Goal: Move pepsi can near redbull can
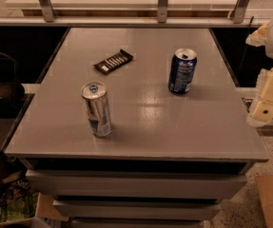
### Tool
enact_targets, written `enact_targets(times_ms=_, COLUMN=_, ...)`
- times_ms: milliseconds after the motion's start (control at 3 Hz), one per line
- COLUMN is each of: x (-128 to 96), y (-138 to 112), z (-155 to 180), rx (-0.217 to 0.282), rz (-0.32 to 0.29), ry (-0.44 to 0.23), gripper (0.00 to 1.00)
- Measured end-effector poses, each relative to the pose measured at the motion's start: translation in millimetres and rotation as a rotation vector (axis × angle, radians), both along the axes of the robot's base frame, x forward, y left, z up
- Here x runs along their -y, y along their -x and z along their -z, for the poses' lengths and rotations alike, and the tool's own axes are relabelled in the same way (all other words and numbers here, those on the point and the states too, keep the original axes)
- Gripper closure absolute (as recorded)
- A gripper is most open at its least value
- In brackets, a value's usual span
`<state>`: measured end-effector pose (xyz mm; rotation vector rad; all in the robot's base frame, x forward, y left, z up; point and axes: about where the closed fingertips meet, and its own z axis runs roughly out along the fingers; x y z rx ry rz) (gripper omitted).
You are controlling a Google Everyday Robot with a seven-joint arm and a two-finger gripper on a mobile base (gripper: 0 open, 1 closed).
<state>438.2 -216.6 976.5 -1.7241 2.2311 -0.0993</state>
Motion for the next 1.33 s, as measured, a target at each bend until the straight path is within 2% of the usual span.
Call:
enact_targets(times_ms=333, x=0.0, y=0.0, z=0.0, rx=0.000, rz=0.000, ry=0.000, gripper=0.00)
enact_targets(times_ms=667, x=0.3, y=-0.8, z=2.5, rx=0.002, rz=0.008, ry=-0.053, gripper=0.00)
enact_targets(times_ms=1000, x=1.9, y=0.0, z=22.7, rx=-0.007, rz=0.051, ry=-0.193, gripper=0.00)
enact_targets(times_ms=1333, x=-10.6, y=-3.5, z=42.8, rx=-0.007, rz=0.097, ry=-0.362, gripper=0.00)
